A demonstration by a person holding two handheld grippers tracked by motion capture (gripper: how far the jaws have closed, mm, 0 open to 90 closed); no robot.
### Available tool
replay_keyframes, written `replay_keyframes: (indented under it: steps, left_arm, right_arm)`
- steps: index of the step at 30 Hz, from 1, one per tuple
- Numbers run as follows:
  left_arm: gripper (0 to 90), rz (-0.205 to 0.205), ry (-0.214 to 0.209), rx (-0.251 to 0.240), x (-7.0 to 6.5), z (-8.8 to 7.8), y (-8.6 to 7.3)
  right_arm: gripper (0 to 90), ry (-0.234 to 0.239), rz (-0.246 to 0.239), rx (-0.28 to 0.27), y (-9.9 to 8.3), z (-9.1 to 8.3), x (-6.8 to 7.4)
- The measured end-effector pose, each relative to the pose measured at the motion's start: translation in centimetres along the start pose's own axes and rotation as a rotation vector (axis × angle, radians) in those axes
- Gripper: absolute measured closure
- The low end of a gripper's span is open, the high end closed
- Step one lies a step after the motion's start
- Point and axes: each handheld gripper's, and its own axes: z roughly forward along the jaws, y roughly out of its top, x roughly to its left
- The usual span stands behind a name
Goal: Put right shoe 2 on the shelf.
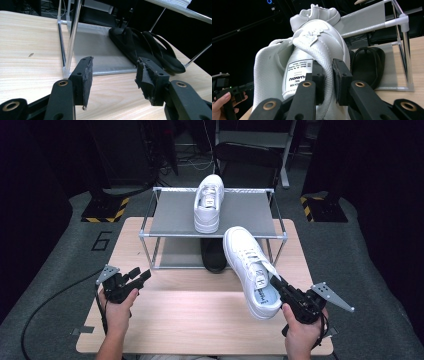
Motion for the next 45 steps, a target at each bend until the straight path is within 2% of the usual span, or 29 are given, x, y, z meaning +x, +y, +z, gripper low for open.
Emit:
replay_keyframes:
  steps: [4, 25, 35, 40, 45]
  left_arm:
    - [47.0, 0.003, -0.004, 0.003, 0.0, 0.0, 0.0]
    - [46.9, -0.002, -0.002, -0.001, 0.0, 0.0, 0.0]
    - [47.0, -0.005, -0.008, 0.001, 0.1, 0.1, -0.1]
    - [47.0, -0.008, -0.004, 0.002, 0.1, 0.1, -0.1]
    - [47.0, -0.010, -0.006, -0.003, 0.1, -0.1, 0.0]
  right_arm:
    - [80.3, -0.005, -0.004, -0.021, 0.6, 0.1, 0.0]
    - [80.2, -0.031, -0.013, -0.052, 3.5, 1.8, -0.2]
    - [80.1, -0.039, -0.031, -0.063, 5.7, 3.8, 0.0]
    - [80.1, -0.044, -0.016, -0.068, 6.3, 4.5, -0.1]
    - [80.1, -0.078, -0.017, -0.067, 7.3, 6.4, -0.6]
